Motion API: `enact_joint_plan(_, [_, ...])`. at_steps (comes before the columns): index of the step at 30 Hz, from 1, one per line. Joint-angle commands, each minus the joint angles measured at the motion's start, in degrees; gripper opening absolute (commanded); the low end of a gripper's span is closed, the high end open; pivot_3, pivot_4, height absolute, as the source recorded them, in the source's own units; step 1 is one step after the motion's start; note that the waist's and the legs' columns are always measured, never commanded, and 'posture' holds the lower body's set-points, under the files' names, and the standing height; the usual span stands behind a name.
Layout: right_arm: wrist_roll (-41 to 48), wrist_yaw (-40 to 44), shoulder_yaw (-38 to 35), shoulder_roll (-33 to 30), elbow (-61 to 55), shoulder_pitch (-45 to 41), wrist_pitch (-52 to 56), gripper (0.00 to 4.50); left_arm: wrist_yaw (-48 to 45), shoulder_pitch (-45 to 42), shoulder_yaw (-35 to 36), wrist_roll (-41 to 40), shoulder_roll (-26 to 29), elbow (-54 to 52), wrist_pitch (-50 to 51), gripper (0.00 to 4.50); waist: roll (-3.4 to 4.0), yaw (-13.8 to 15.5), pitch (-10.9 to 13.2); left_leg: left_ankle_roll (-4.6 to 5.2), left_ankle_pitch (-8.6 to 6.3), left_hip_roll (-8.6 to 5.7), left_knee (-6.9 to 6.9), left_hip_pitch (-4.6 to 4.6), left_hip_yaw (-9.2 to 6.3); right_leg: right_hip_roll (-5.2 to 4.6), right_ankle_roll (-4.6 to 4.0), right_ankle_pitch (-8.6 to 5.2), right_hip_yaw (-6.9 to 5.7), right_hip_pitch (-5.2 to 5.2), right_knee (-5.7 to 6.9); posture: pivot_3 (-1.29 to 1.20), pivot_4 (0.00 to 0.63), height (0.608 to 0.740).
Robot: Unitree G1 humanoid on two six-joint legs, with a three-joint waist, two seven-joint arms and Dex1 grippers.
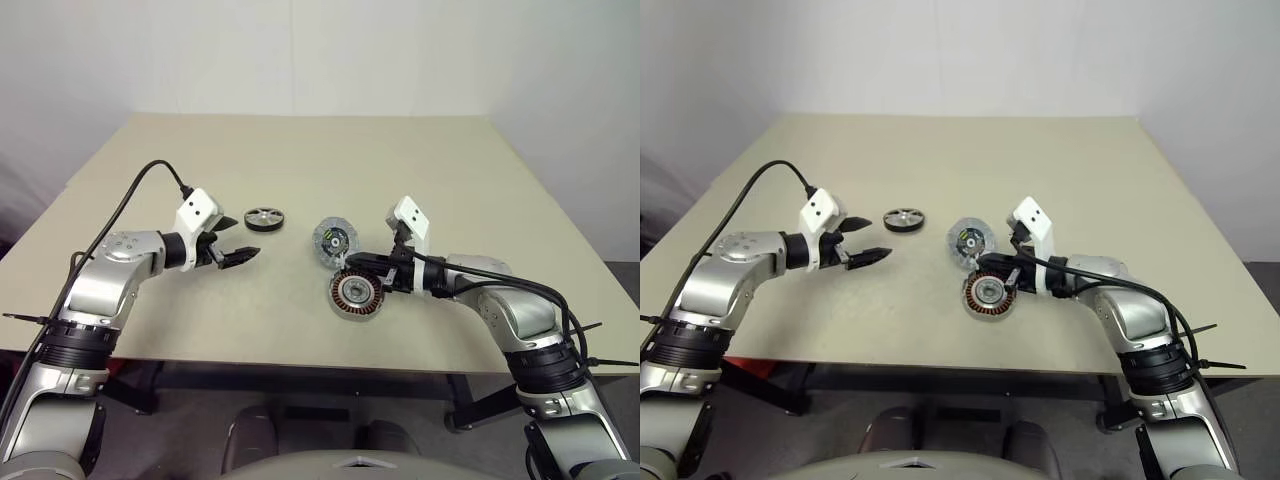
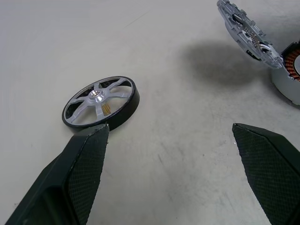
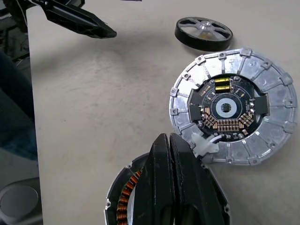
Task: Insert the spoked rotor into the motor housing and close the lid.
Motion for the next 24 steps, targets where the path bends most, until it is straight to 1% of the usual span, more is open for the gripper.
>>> enact_joint_plan(1, [-0.3, 0.5, -1.0, -0.5, 1.2, 0.1, -2.7, 0.02, 2.2, -0.8, 3.8, -2.0, -0.7, -1.2, 1.6, 4.50, 0.00, 0.0, 0.0, 0.00, 0.00, 0.00, 0.01, 0.00, 0.00, 0.00, 0.00, 0.00, 0.00, 0.00, 0.00, 0.00, 0.000, 0.740])
enact_joint_plan(7, [-1.2, 1.7, -1.1, -0.4, 5.0, 1.0, -6.7, 0.02, 12.5, -3.7, 12.6, -6.1, -5.4, 5.0, 10.1, 4.50, 0.00, -0.1, 0.0, -0.01, 0.01, 0.01, 0.06, 0.03, 0.00, 0.01, 0.01, 0.00, 0.00, -0.01, 0.08, 0.00, 0.000, 0.740])
enact_joint_plan(11, [-1.4, 2.0, -1.3, -0.5, 5.4, 1.5, -7.8, 0.02, 16.3, -4.0, 13.4, -6.5, -7.0, 6.3, 14.9, 4.50, 0.00, -0.1, 0.0, -0.01, 0.01, -0.02, 0.07, 0.02, 0.00, -0.01, 0.00, 0.00, 0.01, 0.01, 0.06, 0.00, 0.000, 0.740])
enact_joint_plan(14, [-1.4, 2.1, -1.4, -0.6, 5.4, 1.7, -8.2, 0.02, 18.5, -4.9, 14.6, -8.5, -9.0, 7.4, 19.4, 4.50, -0.01, 0.0, 0.0, -0.01, 0.00, -0.01, 0.07, -0.02, -0.01, -0.01, 0.00, 0.00, -0.01, 0.01, 0.03, 0.00, 0.000, 0.740])
enact_joint_plan(19, [-1.1, 1.8, -1.5, -0.7, 4.6, 2.1, -8.0, 0.02, 21.8, -6.8, 17.6, -13.2, -14.1, 9.1, 27.1, 4.50, -0.02, 0.1, 0.0, 0.00, 0.00, -0.03, 0.07, -0.05, -0.02, -0.03, 0.00, 0.00, -0.02, 0.01, 0.00, 0.00, 0.000, 0.740])
enact_joint_plan(24, [-0.9, 1.3, -1.7, -0.8, 3.8, 2.4, -7.4, 0.02, 25.3, -8.8, 22.3, -16.9, -19.3, 13.4, 29.5, 4.50, -0.04, 0.1, 0.0, 0.00, 0.01, -0.03, 0.08, -0.04, -0.02, -0.02, 0.00, 0.00, -0.03, 0.03, -0.01, 0.00, 0.000, 0.740])
